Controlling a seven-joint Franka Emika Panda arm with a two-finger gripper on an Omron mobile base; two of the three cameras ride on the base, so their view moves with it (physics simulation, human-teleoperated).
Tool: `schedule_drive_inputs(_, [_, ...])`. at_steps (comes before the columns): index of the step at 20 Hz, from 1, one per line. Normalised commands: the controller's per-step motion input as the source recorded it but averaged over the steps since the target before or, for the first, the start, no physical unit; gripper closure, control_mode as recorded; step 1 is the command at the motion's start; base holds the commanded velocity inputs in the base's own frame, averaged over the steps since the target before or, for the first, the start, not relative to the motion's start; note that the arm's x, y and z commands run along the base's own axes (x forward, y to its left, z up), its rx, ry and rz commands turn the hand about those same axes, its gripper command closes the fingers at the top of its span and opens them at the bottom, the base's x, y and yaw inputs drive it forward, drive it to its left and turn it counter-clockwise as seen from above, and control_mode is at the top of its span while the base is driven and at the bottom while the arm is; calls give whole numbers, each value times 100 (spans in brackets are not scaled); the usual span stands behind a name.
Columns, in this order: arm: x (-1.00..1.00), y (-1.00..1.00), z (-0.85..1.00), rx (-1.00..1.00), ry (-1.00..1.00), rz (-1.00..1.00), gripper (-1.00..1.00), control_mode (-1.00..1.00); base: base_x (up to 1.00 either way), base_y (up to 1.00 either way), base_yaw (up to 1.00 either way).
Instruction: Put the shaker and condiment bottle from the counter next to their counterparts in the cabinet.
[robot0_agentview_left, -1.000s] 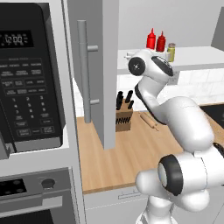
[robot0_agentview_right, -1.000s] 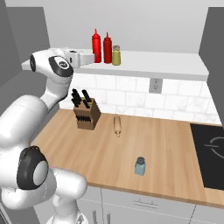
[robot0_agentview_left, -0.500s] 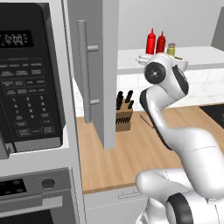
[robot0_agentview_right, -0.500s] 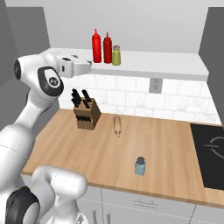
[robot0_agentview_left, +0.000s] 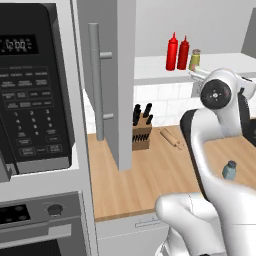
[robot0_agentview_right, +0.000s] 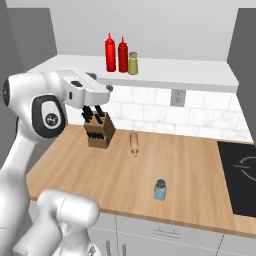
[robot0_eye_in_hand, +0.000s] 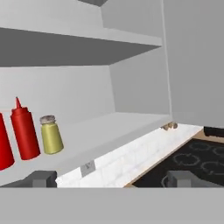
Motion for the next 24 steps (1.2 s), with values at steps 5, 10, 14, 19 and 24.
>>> schedule_drive_inputs(5, [-76, -70, -32, 1, -2, -21, -100, -100, 0, 0, 0])
schedule_drive_inputs(10, [-35, -62, -62, 0, 0, -22, -100, -100, 0, 0, 0])
schedule_drive_inputs(14, [-19, -49, -82, 0, 0, -27, -100, -100, 0, 0, 0])
schedule_drive_inputs(19, [-28, -15, -82, -2, -2, -23, -100, -100, 0, 0, 0])
schedule_drive_inputs(24, [-7, 8, -68, -4, -4, -1, -100, -100, 0, 0, 0])
